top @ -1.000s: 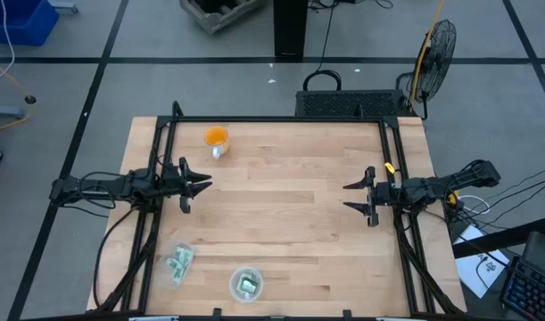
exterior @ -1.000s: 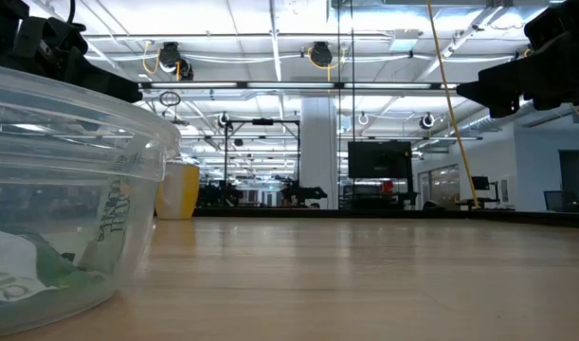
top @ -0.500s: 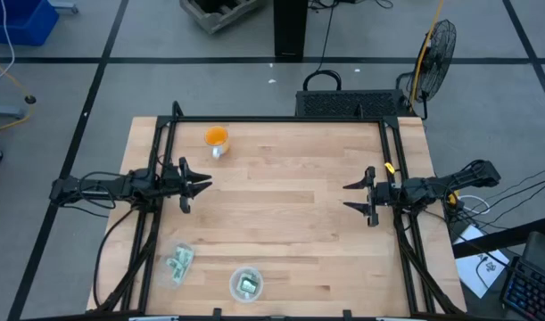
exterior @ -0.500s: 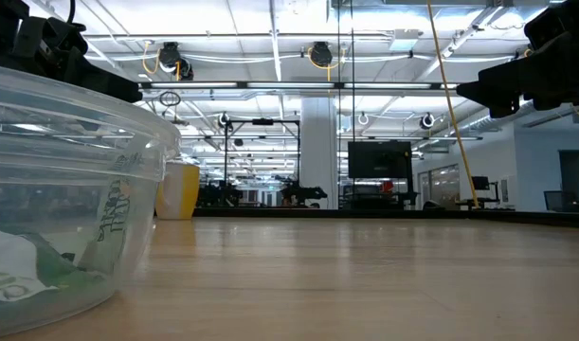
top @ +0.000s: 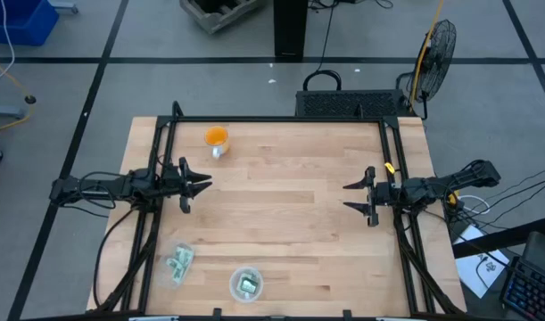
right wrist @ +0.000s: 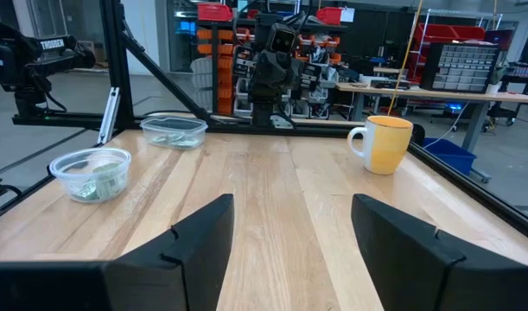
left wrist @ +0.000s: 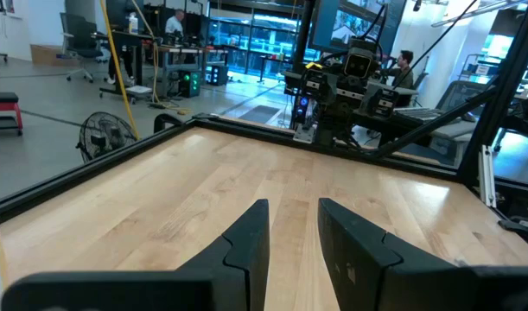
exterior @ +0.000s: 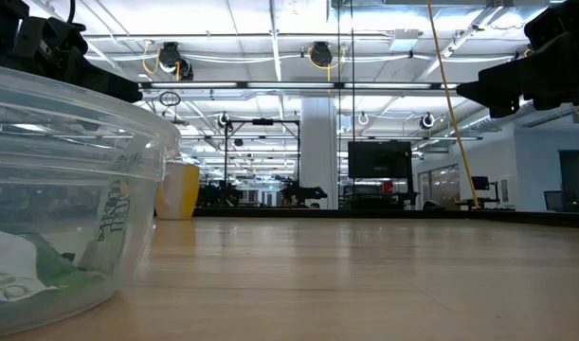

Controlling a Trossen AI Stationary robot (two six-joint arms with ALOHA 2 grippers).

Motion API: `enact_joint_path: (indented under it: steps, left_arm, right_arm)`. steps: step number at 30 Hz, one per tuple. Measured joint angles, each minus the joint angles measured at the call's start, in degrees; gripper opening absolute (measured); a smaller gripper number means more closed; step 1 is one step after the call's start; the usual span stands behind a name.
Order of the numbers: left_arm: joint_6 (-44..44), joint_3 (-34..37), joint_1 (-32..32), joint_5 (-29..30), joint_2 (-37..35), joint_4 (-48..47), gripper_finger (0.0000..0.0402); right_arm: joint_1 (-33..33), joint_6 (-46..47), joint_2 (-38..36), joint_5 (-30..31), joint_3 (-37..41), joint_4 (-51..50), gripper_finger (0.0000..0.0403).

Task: Pick and place items into bin
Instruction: Return to Home Position

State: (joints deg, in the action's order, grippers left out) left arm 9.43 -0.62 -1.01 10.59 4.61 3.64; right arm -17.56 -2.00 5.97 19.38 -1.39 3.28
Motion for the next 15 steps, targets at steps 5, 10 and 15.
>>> enact_joint_path:
  steps: [5, 10, 15]
  left_arm:
    - [0.0, 0.0, 0.02, 0.0, 0.0, 0.0, 0.0106]
    - [0.0, 0.0, 0.0, -0.01, 0.0, 0.0, 0.0106]
    - [0.0, 0.0, 0.0, -0.02, 0.0, -0.02, 0.0106]
  right_arm:
    - [0.0, 0.0, 0.01, 0.0, -0.02, 0.01, 0.0231]
    - [0.0, 0.0, 0.0, 0.0, -0.02, 0.01, 0.0227]
    - [0.0, 0.0, -0.01, 0.0, 0.0, -0.01, 0.0229]
